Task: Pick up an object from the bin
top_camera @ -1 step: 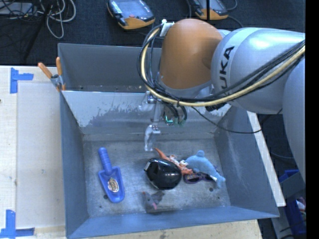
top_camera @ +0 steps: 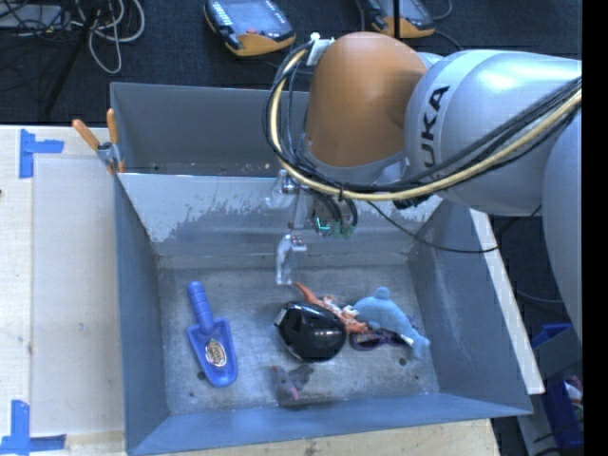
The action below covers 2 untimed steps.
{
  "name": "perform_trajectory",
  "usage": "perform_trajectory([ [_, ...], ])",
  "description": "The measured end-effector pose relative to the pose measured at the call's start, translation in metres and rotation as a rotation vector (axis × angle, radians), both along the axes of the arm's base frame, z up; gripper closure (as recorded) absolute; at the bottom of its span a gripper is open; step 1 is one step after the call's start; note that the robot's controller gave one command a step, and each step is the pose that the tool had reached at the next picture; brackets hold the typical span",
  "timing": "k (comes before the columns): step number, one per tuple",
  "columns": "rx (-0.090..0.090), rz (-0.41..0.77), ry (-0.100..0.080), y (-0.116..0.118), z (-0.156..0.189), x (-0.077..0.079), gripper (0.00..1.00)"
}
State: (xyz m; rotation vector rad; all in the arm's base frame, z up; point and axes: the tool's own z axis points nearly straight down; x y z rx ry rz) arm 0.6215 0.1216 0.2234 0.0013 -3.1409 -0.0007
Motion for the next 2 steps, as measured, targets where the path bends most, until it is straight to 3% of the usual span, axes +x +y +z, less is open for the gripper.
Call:
perform_trajectory([
  [1,0.001,0.047,-0.004,-0.042,-0.058,-0.02,0.0],
  [2,0.001,0.036,-0.025,-0.066,-0.113,-0.019,0.0],
])
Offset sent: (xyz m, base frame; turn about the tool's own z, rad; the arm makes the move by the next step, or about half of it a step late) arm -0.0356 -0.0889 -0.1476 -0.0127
